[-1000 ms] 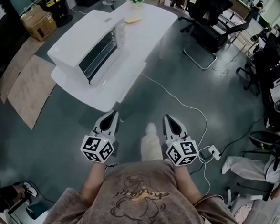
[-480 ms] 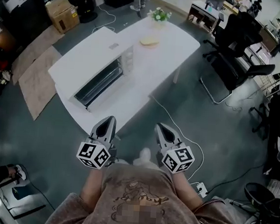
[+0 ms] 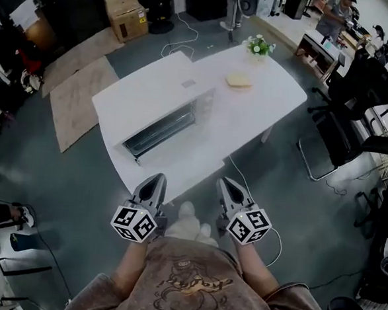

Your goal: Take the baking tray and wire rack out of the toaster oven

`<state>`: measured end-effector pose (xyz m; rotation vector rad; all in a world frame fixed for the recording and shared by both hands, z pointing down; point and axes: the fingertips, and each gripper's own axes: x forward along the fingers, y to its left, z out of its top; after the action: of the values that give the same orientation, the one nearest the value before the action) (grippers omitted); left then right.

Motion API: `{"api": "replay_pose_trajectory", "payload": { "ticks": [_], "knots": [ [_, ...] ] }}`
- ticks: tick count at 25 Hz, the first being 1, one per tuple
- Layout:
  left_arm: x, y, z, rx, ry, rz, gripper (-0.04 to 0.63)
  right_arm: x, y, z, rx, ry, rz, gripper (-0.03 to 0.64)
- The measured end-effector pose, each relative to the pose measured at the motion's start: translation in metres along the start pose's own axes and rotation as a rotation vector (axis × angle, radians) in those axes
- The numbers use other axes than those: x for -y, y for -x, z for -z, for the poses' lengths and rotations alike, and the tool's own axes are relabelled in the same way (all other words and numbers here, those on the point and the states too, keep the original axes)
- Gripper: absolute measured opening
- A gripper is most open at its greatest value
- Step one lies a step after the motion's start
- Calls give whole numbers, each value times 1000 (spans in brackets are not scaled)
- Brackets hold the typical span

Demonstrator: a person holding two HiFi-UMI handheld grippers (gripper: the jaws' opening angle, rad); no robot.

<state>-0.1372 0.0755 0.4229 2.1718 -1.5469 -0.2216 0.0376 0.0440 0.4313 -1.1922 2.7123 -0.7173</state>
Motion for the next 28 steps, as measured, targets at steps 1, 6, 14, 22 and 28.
{"api": "replay_pose_trajectory", "payload": {
  "ticks": [1,6,14,22,28],
  "knots": [
    [-6,0,0,7,16,-8,0,-1,-6,3,-9,-2,-10,-2],
    [-25,-11,-1,7,55,-26,2,1,-33,8,-33,-76,-60,-2],
    [-49,-31,4,7,187,-25,122,3,-84,32,-176,-152,-115,101],
    [-110,-49,22,55,397,-120,265,4,-147,65,-273,-216,-154,209],
    [-156,-68,42,140,546,-179,265,17,-199,88,-304,-303,-168,209]
  ]
}}
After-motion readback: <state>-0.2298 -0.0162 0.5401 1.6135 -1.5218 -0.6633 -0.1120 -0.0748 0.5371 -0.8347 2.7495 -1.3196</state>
